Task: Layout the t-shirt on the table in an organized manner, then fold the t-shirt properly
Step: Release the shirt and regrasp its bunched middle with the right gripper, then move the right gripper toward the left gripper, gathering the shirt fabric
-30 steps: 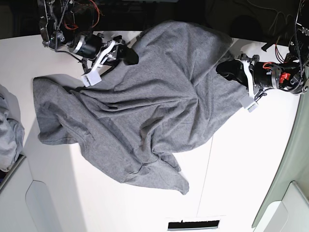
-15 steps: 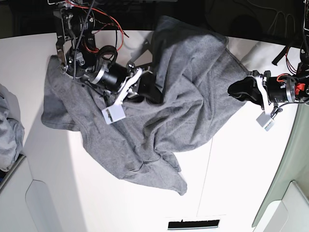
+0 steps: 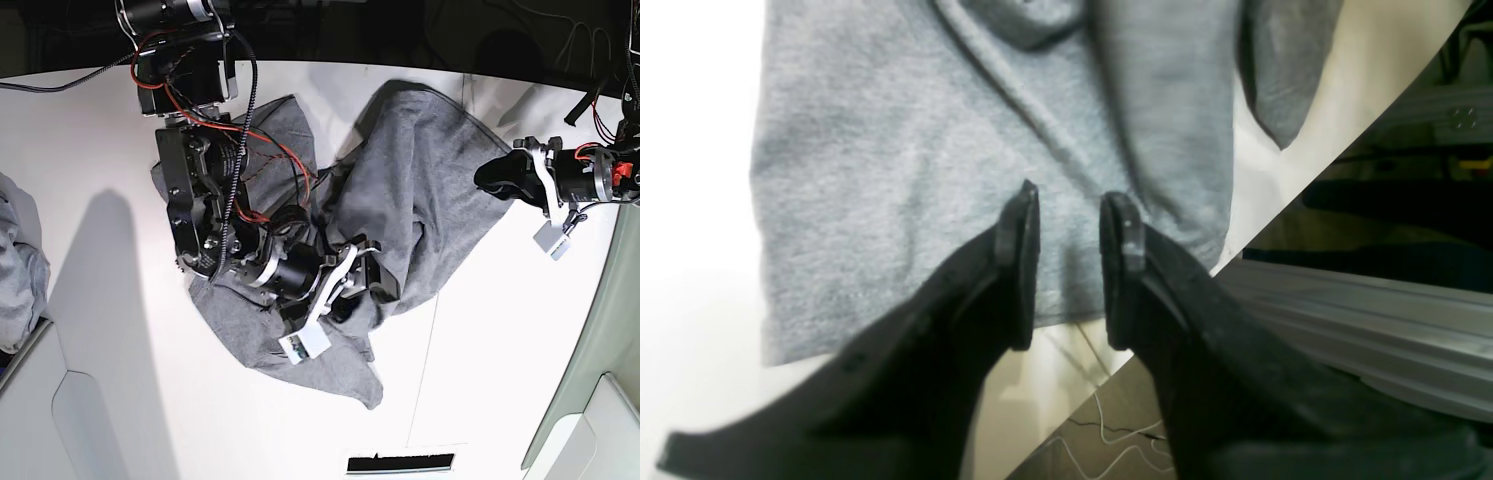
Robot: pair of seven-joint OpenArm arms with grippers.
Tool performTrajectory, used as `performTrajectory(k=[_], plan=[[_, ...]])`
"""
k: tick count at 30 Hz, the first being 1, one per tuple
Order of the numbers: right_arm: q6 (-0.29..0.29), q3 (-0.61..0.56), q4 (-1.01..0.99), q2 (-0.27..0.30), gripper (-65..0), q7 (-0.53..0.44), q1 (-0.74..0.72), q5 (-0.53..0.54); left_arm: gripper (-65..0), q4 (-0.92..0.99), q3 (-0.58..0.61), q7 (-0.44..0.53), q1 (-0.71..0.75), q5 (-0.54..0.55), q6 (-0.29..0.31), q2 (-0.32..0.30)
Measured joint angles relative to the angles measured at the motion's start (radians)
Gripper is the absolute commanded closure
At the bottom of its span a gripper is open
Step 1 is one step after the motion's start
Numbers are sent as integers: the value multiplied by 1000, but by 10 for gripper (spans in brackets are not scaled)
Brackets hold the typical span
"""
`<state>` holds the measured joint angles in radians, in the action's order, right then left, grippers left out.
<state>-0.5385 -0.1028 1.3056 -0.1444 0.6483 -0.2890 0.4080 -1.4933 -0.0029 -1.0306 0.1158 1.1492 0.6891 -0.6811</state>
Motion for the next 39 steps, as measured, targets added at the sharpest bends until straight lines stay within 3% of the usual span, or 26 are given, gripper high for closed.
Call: performTrajectory(k=[5,7,11,14,21,24,31,33,36,39], plan=[[0,-3,-2,18,-371,109,92,58,-185,0,0,7,0,0,0,2],[-6,-4,37,50,-371,112,153,114,-185,0,0,14,0,-2,0,2],[-4,1,151,126,-371,113,256,123,-185,0,0,45,0,-3,0,3],[-12,2,206,136,-371,106,324,135,-185,0,0,58,0,-1,0,10],[-16,-3,196,153,-371,116,424,135,-185,0,0,71,-3,-31,0,106],[-11,-3,196,162,-371,81,416,35,-185,0,0,74,-2,-47,0,134],[71,-5,137,254,-371,-12,354,-76,-185,0,0,74,-5,-56,0,138],[135,-5,102,289,-371,-34,306,-107,-185,0,0,74,-5,-70,0,138],[187,16,58,347,-371,-39,229,-125,-185,1,-1,74,-3,-94,0,137],[203,64,40,379,-371,-11,171,-141,-185,1,0,74,-3,-93,0,139]])
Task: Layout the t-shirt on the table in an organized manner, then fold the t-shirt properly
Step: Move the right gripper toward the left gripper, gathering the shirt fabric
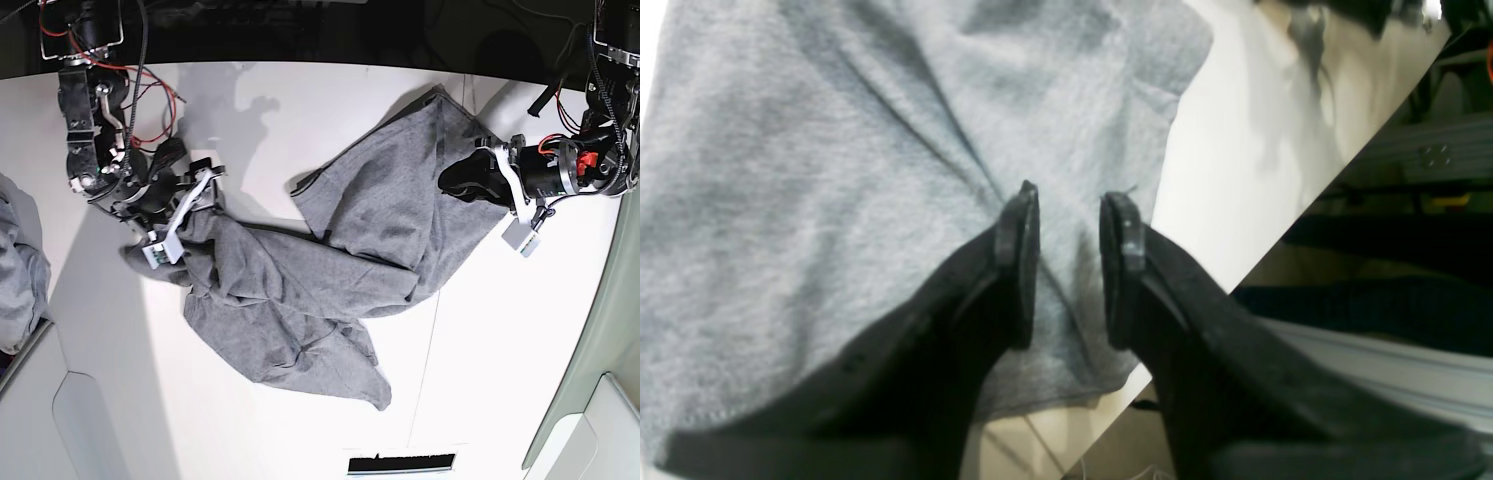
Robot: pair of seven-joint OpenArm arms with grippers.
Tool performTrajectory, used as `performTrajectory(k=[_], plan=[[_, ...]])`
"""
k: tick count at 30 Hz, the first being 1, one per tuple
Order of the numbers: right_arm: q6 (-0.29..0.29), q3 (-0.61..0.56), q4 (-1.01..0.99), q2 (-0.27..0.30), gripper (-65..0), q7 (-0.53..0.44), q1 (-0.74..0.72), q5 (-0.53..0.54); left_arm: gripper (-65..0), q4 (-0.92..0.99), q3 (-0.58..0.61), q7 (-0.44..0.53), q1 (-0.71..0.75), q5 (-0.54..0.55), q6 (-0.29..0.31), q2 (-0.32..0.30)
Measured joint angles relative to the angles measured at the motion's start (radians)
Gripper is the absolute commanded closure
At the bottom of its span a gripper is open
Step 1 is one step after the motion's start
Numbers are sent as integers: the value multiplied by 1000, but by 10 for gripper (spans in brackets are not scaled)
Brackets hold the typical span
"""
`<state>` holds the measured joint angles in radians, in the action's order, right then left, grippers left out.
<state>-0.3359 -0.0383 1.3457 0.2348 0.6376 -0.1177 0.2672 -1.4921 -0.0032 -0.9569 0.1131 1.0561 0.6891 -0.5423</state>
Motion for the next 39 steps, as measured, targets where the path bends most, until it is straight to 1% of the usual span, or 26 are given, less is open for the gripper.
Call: performTrajectory(k=[2,5,6,8,9,11,12,14,16,18,21,25,27,30,32,33,39], plan=[[5,37,-2,0,-371,25,-45,7,-185,0,0,0,-1,1,0,0],[5,65,5,-7,-371,51,-101,125,-185,0,0,0,-2,0,0,-1],[-8,68,10,-14,-371,64,-109,164,-185,0,0,0,-2,0,0,-1],[-69,67,23,-28,-371,90,-105,204,-185,0,0,0,-2,-1,0,0],[-91,67,28,-39,-371,105,-95,217,-185,0,0,1,-2,0,0,0],[-128,67,35,-65,-371,132,-65,279,-185,0,0,1,-2,0,0,0],[-156,68,43,-80,-371,138,-44,312,-185,0,0,1,-2,-1,0,0],[-187,68,64,-117,-371,142,-1,355,-185,0,0,5,-2,-25,0,0],[-200,67,86,-157,-371,144,48,366,-185,0,0,45,-2,-68,0,0],[-200,67,101,-188,-371,150,91,363,-185,0,0,76,-2,-112,0,0],[-200,67,123,-213,-371,150,140,362,-185,0,0,101,-2,-149,0,0],[-200,68,159,-216,-371,136,188,361,-185,35,0,135,-3,-202,0,0],[-196,68,158,-216,-371,107,199,298,-185,71,0,137,-3,-224,0,0],[-135,68,142,-216,-371,43,206,200,-185,113,0,145,-2,-228,0,0],[-94,68,113,-216,-371,34,203,164,-185,124,0,146,-2,-229,0,0],[-83,68,97,-216,-371,27,201,156,-185,125,0,147,-2,-228,0,0],[-87,69,-21,-220,-371,-71,146,183,-185,125,0,150,-3,-233,0,-1]])
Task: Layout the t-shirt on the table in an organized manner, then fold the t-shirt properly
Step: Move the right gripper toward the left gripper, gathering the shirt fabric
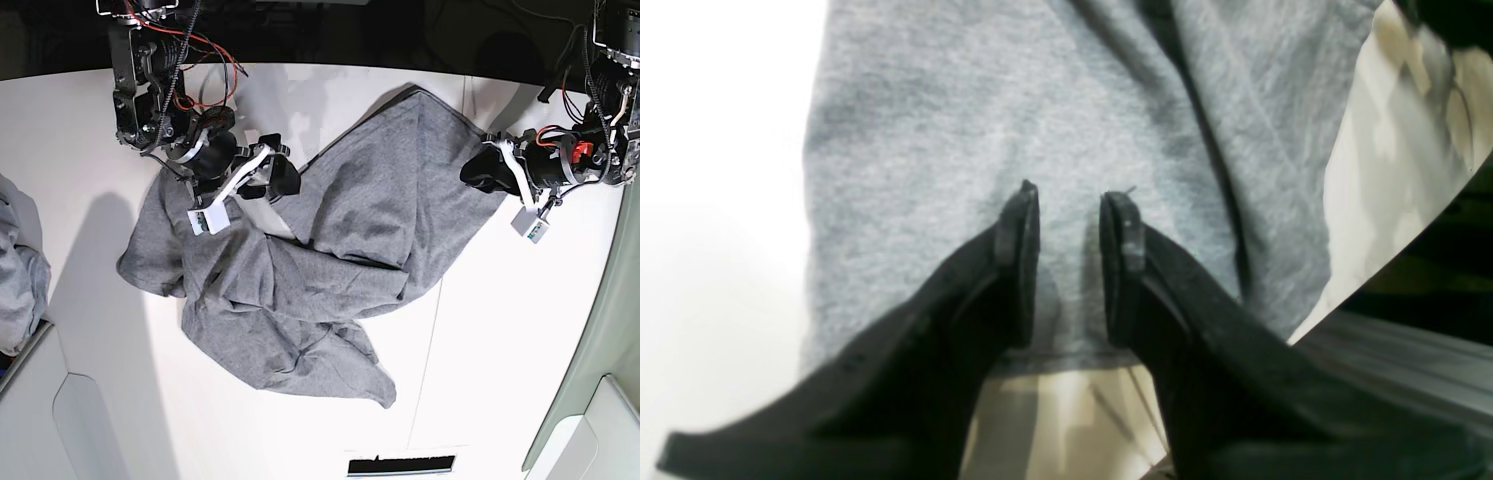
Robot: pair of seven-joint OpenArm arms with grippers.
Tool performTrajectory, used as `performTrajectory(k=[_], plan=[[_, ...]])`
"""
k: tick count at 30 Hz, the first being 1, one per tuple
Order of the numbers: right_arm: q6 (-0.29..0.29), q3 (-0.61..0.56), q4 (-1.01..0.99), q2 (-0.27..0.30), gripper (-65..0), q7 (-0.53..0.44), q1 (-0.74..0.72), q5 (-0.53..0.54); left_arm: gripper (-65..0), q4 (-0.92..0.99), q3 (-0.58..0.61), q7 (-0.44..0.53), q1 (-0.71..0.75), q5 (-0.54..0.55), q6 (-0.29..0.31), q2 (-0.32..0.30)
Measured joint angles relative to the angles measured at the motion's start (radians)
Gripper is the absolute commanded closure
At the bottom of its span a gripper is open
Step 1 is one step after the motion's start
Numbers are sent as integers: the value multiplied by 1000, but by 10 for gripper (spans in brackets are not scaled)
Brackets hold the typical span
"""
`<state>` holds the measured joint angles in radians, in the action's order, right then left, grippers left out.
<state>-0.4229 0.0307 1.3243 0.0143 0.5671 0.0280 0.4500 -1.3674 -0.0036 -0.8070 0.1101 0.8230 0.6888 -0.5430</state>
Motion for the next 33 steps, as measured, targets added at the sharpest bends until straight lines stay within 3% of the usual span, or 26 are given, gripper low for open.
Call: performTrajectory(k=[4,6,7,9,11,12,14,19,25,28,33], plan=[[-11,0,-86,-12,-371,-3,-80,10,-185,0,0,1,0,-3,0,-19],[-43,0,-121,-21,-367,-2,-114,3,-185,0,-1,8,0,-4,0,-34],[-46,0,-133,-29,-340,-2,-126,4,-185,0,-2,7,-1,-5,0,-39],[-45,0,-144,-49,-233,10,-138,-3,-185,0,-3,16,-2,-24,0,-39],[-76,0,-146,-68,-76,19,-139,-6,-185,0,-2,53,-2,-89,-1,-35],[-103,0,-146,-76,0,21,-139,-5,-184,2,-2,83,-2,-115,-31,-36],[-117,0,-134,-87,0,24,-139,-6,-167,15,-2,132,-2,-169,-60,-36],[-128,0,-28,-89,0,71,-139,-1,-32,79,-3,156,-2,-222,-60,-27],[-131,-7,227,-87,0,143,-145,51,-16,151,-11,177,-8,-178,-52,13],[-132,-80,269,-90,0,144,-174,79,-16,153,-11,136,-11,-121,-52,46],[-130,-309,268,-135,0,174,-206,-58,-17,155,-6,93,-11,-31,-22,90]])
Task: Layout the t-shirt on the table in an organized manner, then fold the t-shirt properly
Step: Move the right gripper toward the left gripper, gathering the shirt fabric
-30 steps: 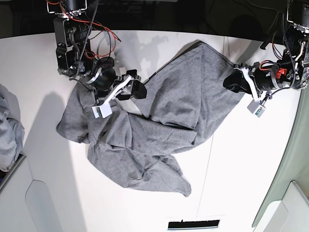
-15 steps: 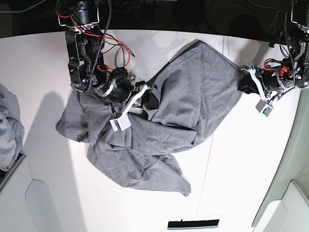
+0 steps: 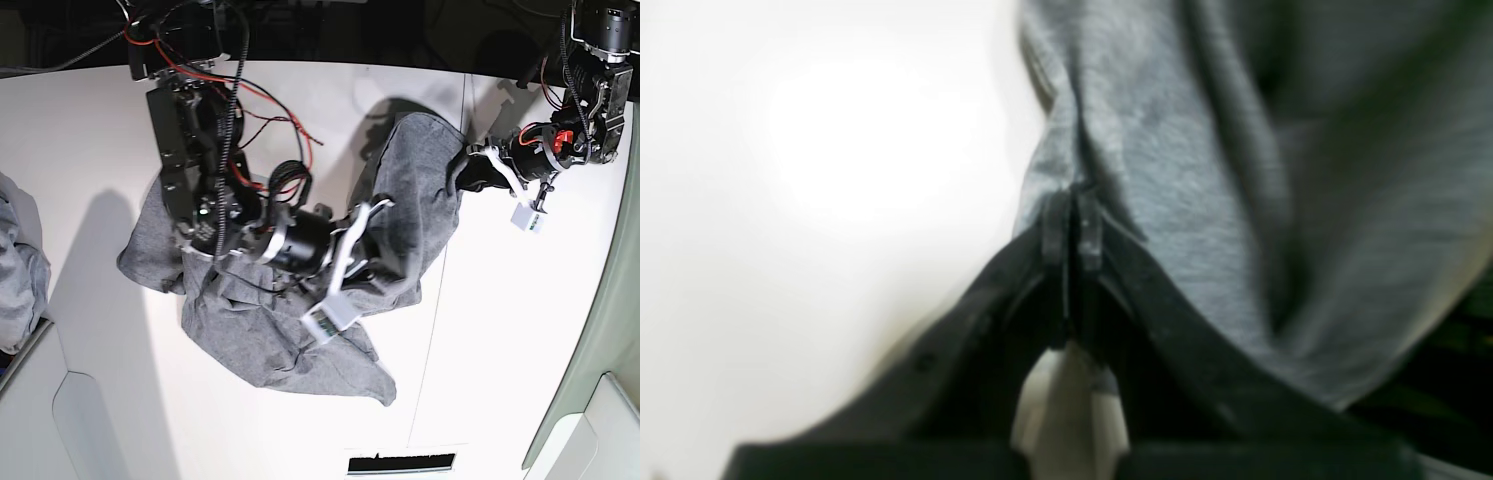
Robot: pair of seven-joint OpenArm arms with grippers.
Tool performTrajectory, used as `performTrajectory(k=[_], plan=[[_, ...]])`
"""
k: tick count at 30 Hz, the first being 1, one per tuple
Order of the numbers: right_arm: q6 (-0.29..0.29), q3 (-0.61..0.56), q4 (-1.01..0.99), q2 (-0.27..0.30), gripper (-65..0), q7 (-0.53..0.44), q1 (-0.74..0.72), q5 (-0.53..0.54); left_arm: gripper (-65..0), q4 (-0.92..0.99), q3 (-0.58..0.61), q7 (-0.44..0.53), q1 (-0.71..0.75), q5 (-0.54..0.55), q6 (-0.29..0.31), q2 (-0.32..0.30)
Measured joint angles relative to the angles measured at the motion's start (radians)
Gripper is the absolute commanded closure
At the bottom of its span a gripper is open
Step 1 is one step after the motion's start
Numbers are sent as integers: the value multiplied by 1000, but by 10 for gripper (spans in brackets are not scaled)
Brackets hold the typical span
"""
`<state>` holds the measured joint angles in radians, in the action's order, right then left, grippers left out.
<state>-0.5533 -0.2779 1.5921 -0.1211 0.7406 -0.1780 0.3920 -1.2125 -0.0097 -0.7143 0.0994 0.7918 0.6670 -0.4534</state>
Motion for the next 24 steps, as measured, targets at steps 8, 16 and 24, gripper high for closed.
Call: performTrajectory(k=[8,16,24], plan=[[8,-222,-90,2,-334,12,11,-79,-17,2,-1,-50,2,56,19,-1],[68,-156,-54,1,-334,-79,9,-72,-17,2,-1,-82,3,89,26,0],[172,153,-93,-6,-334,-71,8,-124,-17,3,0,-90,3,116,26,0]])
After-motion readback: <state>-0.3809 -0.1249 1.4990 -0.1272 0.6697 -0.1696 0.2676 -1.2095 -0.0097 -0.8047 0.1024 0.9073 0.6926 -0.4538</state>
